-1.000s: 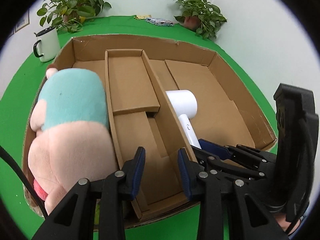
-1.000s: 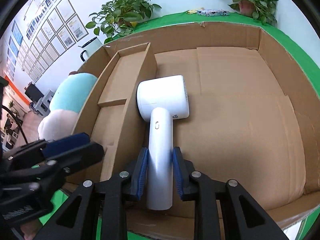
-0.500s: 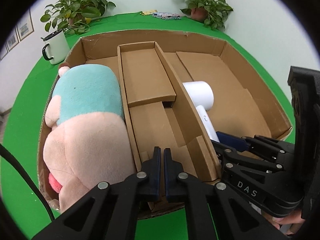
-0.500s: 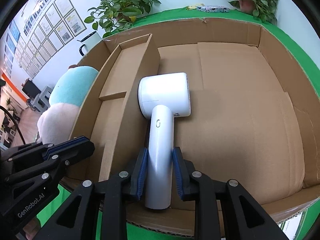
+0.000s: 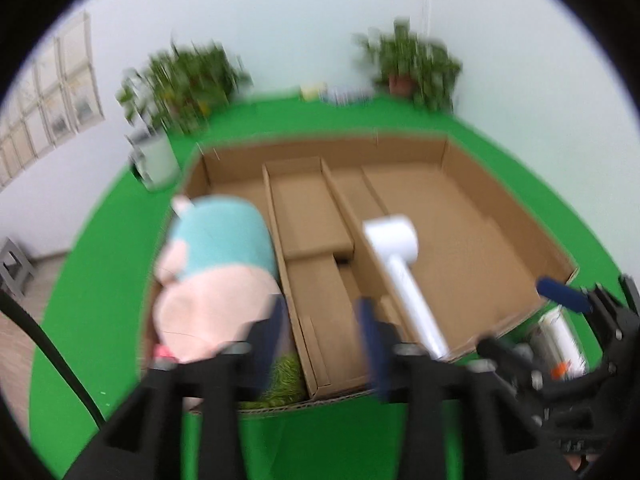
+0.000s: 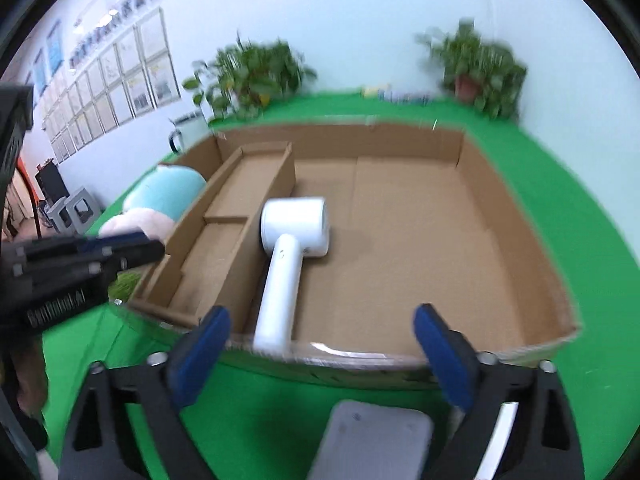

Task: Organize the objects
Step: 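Open the right gripper to release the dryer and withdraw, then move the right gripper to the white rectangular plastic case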

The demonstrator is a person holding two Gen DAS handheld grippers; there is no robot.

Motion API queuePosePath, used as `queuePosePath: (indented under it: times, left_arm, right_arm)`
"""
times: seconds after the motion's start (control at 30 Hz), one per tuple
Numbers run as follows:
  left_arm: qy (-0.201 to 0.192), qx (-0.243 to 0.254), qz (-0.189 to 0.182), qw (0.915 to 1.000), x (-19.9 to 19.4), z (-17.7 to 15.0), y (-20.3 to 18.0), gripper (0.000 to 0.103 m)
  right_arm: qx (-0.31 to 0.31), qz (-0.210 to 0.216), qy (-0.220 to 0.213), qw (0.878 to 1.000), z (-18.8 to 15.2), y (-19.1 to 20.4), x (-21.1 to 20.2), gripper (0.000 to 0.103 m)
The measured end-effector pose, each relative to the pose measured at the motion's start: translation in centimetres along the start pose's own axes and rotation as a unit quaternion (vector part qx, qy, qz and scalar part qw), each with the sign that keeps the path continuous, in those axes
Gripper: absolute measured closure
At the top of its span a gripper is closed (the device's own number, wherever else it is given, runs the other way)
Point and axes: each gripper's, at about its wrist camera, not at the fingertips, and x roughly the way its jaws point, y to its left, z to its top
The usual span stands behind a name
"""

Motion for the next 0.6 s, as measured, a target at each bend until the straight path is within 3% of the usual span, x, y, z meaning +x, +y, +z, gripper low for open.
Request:
queuePosePath:
  times: [0.03, 0.13, 0.37, 0.6]
  left_arm:
    - [-0.027, -0.006, 0.005, 0.9996, -1.2, -0.2, 0.0, 0.021]
    - [-0.100, -0.015, 0.007, 0.9949, -4.6, -1.2, -0.2, 0.021]
    - [-0.109, -0.021, 0.006, 0.9938, -7.2, -3.0, -0.7, 0.021]
    - [-0.116, -0.020, 0.007, 0.9930, -7.6, -4.7, -1.4, 0.021]
  right_arm:
    - [-0.007, -0.001, -0.010, 1.000, -0.2, 0.1, -0.8, 0.001]
    - [-0.017, -0.011, -0.037, 0.999, -1.1, 0.4, -3.3, 0.001]
    - [0.014, 0.002, -0.036, 0.999, -3.2, -0.3, -6.0, 0.001]
    - [0.019, 0.023, 0.016, 0.999, -7.1, -0.2, -5.3, 0.001]
